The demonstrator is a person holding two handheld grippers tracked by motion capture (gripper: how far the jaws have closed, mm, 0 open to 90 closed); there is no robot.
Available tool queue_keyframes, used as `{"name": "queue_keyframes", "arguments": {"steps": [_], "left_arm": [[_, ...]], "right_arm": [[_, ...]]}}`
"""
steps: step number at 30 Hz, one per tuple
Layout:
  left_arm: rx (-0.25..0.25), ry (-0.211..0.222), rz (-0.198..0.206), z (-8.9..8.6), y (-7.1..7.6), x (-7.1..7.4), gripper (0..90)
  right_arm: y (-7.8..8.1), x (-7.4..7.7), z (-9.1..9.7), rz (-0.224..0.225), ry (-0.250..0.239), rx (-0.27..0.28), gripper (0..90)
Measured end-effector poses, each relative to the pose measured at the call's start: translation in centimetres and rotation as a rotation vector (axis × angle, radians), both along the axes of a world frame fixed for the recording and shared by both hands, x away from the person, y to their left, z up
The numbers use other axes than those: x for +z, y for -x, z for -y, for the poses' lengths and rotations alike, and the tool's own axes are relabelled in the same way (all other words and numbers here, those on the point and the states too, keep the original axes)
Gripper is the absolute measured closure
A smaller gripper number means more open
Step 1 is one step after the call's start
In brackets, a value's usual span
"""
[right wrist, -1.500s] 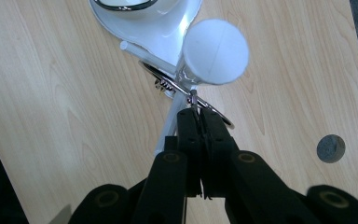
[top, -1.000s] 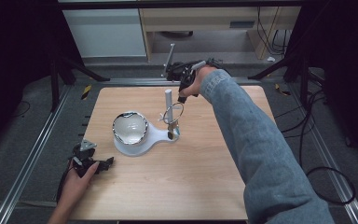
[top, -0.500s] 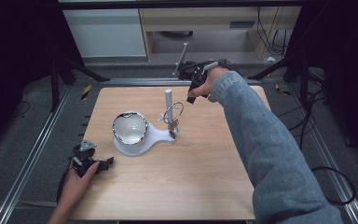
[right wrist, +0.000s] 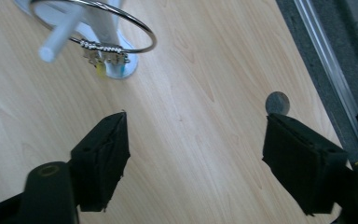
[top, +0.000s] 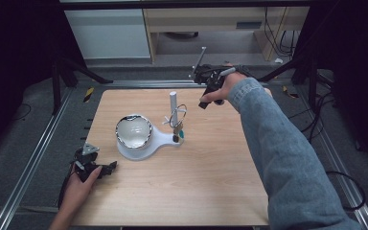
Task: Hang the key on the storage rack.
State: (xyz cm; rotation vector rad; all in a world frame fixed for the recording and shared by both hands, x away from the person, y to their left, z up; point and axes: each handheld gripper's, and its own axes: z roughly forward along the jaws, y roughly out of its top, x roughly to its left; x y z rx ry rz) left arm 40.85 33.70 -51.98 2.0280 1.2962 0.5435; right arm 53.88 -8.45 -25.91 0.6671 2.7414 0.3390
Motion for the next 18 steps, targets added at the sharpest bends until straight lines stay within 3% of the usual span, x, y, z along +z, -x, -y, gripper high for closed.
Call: {"name": "queue_keyframes", "arguments": {"steps": [3, 8, 14, 18], "left_arm": [[0.000, 0.000, 0.000, 0.0, 0.0, 0.0, 0.0], [0.000, 0.000, 0.000, 0.0, 0.0, 0.0, 0.0], [0.003, 0.003, 0.002, 0.0, 0.0, 0.0, 0.0], [0.002, 0.003, 0.001, 0.0, 0.0, 0.0, 0.0]], "right_arm": [[0.0, -0.3, 0.8, 0.032, -0.014, -0.013, 13.5], [0.1, -0.7, 1.9, 0.046, -0.038, -0.018, 7.7], [0.3, -1.6, 3.3, 0.066, -0.065, -0.023, 7.1], [0.3, -2.2, 4.4, 0.117, -0.089, -0.065, 9.7]]}}
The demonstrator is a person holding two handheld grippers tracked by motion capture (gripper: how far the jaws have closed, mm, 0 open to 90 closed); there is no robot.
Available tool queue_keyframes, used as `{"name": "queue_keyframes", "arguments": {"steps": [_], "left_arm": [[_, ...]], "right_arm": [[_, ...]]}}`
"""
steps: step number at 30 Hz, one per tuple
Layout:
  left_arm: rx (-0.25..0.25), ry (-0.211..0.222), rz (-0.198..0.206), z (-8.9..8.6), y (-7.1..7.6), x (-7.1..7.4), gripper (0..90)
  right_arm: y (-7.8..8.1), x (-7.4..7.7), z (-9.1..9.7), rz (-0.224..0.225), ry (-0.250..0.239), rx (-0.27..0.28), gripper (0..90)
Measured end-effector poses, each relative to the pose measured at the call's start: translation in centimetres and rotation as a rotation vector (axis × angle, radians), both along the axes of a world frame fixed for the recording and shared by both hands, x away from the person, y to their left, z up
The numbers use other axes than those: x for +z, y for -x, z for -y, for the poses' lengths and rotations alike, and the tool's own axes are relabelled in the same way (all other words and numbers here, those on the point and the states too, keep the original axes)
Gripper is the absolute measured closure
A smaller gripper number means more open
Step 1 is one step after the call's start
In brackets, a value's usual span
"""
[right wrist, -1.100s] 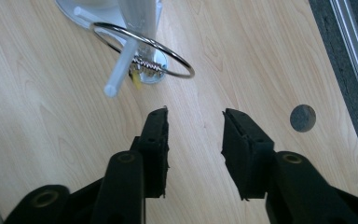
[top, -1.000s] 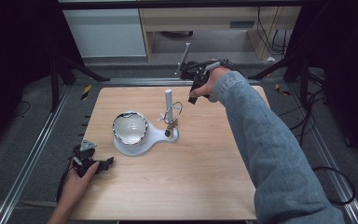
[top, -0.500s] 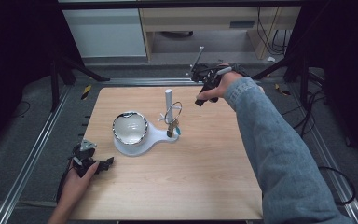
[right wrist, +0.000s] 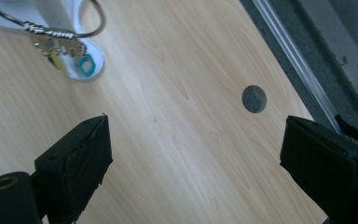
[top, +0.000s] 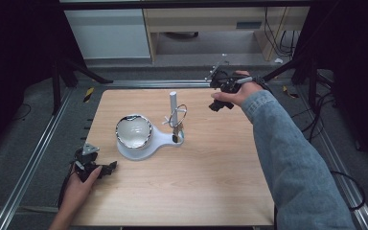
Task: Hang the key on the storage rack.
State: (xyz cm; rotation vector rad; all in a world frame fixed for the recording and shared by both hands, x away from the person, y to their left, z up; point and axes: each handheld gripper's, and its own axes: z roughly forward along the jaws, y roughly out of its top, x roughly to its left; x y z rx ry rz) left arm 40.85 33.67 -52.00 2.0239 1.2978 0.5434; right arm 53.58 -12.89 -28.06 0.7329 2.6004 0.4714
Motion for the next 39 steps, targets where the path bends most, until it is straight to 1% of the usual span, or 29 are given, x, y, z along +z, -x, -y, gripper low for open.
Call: {"name": "queue_keyframes", "arguments": {"steps": [4, 7, 14, 19, 21, 23, 26, 27, 29, 30, 32, 39], "left_arm": [[0.000, 0.000, 0.000, 0.0, 0.0, 0.0, 0.0], [0.000, 0.000, 0.000, 0.0, 0.0, 0.0, 0.0], [0.000, 0.001, 0.001, 0.0, 0.0, 0.0, 0.0], [0.000, 0.000, 0.001, 0.0, 0.0, 0.0, 0.0], [0.000, 0.000, 0.000, 0.0, 0.0, 0.0, 0.0], [0.001, -0.001, 0.000, 0.0, 0.0, 0.0, 0.0], [0.001, 0.000, 0.000, 0.0, 0.0, 0.0, 0.0], [0.001, 0.000, 0.000, 0.0, 0.0, 0.0, 0.0], [0.002, 0.001, -0.001, 0.0, 0.0, 0.0, 0.0], [0.002, 0.000, 0.000, 0.0, 0.0, 0.0, 0.0], [0.002, 0.000, 0.000, 0.0, 0.0, 0.0, 0.0], [0.001, -0.001, -0.002, 0.0, 0.0, 0.0, 0.0]], "right_arm": [[0.2, -0.6, 1.3, 0.037, -0.015, -0.037, 11.4], [0.5, -1.2, 2.2, 0.046, -0.030, -0.057, 11.5], [1.3, -2.8, 4.2, 0.074, -0.073, -0.082, 11.8], [1.9, -4.4, 5.3, 0.086, -0.080, -0.091, 11.5], [2.1, -5.1, 5.7, 0.073, -0.078, -0.094, 10.5], [2.2, -5.9, 6.0, 0.059, -0.063, -0.097, 9.9], [2.4, -6.8, 6.4, 0.055, -0.071, -0.107, 9.8], [2.5, -7.1, 6.5, 0.059, -0.071, -0.110, 9.8], [2.7, -7.8, 6.8, 0.073, -0.099, -0.124, 9.9], [2.8, -8.1, 6.9, 0.072, -0.108, -0.127, 9.8], [3.0, -9.0, 7.1, 0.078, -0.105, -0.135, 9.7], [3.6, -11.2, 7.6, 0.072, -0.120, -0.149, 9.8]]}}
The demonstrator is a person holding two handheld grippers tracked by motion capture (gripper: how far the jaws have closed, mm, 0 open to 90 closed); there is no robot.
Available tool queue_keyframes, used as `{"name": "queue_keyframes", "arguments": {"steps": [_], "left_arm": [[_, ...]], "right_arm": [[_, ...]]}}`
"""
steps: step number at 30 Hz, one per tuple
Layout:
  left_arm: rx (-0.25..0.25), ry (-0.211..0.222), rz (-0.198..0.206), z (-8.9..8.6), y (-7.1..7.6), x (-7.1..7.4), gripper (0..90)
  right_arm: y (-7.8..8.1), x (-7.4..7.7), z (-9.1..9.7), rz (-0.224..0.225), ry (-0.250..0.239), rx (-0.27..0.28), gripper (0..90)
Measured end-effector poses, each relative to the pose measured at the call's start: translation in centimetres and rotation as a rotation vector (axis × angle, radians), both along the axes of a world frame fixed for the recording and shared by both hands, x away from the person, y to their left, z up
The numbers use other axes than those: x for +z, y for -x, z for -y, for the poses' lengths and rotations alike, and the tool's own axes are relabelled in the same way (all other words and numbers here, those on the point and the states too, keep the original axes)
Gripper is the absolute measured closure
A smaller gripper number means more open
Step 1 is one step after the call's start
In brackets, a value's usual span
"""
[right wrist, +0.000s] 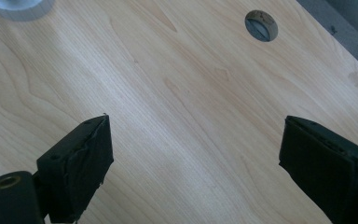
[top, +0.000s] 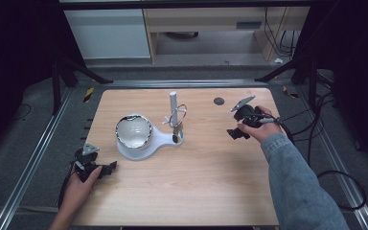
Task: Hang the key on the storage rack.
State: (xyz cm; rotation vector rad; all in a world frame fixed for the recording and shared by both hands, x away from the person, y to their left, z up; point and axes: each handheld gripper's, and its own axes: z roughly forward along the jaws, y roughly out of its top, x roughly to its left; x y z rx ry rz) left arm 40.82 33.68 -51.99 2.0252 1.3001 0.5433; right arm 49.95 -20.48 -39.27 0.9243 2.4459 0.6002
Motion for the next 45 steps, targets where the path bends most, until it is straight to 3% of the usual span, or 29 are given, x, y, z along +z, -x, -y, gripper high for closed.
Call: {"name": "queue_keyframes", "arguments": {"steps": [14, 21, 24, 31, 43, 45], "left_arm": [[0.001, -0.002, -0.001, 0.0, 0.0, 0.0, 0.0], [0.001, -0.002, -0.001, 0.0, 0.0, 0.0, 0.0], [0.001, -0.001, -0.001, 0.0, 0.0, 0.0, 0.0], [0.001, -0.001, -0.001, 0.0, 0.0, 0.0, 0.0], [0.001, -0.001, -0.001, 0.0, 0.0, 0.0, 0.0], [0.001, -0.001, -0.001, 0.0, 0.0, 0.0, 0.0]], "right_arm": [[1.6, -5.2, 1.9, -0.034, -0.058, -0.047, 9.6], [1.3, -7.4, 4.7, -0.023, -0.122, -0.147, 9.7], [1.1, -7.8, 5.7, -0.025, -0.169, -0.188, 9.4], [0.7, -8.8, 6.4, -0.004, -0.226, -0.236, 8.2], [0.6, -10.7, 6.3, 0.006, -0.262, -0.284, 4.4], [0.7, -11.0, 6.4, 0.015, -0.291, -0.294, 2.8]]}}
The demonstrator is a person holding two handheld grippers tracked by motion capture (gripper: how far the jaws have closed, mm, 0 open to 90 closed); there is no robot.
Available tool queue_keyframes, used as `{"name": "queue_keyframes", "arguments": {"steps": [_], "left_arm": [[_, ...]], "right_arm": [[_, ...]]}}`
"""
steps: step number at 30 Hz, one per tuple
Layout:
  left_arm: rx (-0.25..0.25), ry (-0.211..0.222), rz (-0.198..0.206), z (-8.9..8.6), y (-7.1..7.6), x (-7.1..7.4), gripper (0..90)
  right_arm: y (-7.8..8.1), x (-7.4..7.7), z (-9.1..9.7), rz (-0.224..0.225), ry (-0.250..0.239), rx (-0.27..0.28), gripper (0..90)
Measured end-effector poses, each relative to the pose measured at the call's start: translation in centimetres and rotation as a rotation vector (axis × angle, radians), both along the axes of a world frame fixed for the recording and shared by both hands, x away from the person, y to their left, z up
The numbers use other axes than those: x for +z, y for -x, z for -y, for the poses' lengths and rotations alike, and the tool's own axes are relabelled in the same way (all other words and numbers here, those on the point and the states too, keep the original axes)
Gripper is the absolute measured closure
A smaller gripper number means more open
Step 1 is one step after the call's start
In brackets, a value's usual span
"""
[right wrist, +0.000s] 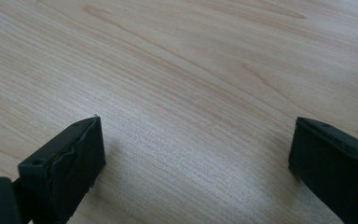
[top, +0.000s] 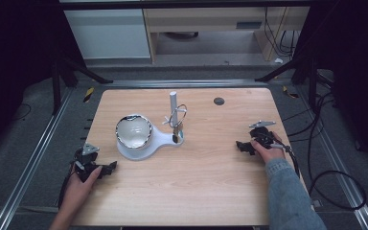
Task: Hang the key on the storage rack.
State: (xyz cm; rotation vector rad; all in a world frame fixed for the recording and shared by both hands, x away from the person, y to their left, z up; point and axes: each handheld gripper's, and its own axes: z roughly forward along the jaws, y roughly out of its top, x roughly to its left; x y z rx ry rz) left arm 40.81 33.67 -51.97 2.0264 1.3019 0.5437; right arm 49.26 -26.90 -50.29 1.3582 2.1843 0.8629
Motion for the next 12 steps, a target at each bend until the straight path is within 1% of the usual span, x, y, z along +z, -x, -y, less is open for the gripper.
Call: {"name": "queue_keyframes", "arguments": {"steps": [2, 4, 7, 12], "left_arm": [[0.000, 0.000, 0.000, 0.00, 0.00, 0.00, 0.0], [0.000, 0.000, 0.000, 0.00, 0.00, 0.00, 0.0], [0.000, 0.000, 0.000, 0.00, 0.00, 0.00, 0.0], [0.002, 0.003, 0.001, 0.03, 0.00, -0.01, 0.0]], "right_arm": [[0.16, -0.20, 0.08, 0.020, -0.009, -0.010, 1.8], [0.33, -0.28, 0.16, 0.026, -0.011, -0.024, 1.6], [0.66, -0.29, 0.26, 0.024, -0.015, -0.048, 1.1], [0.99, -0.29, 0.39, 0.024, -0.015, -0.062, 1.0]]}}
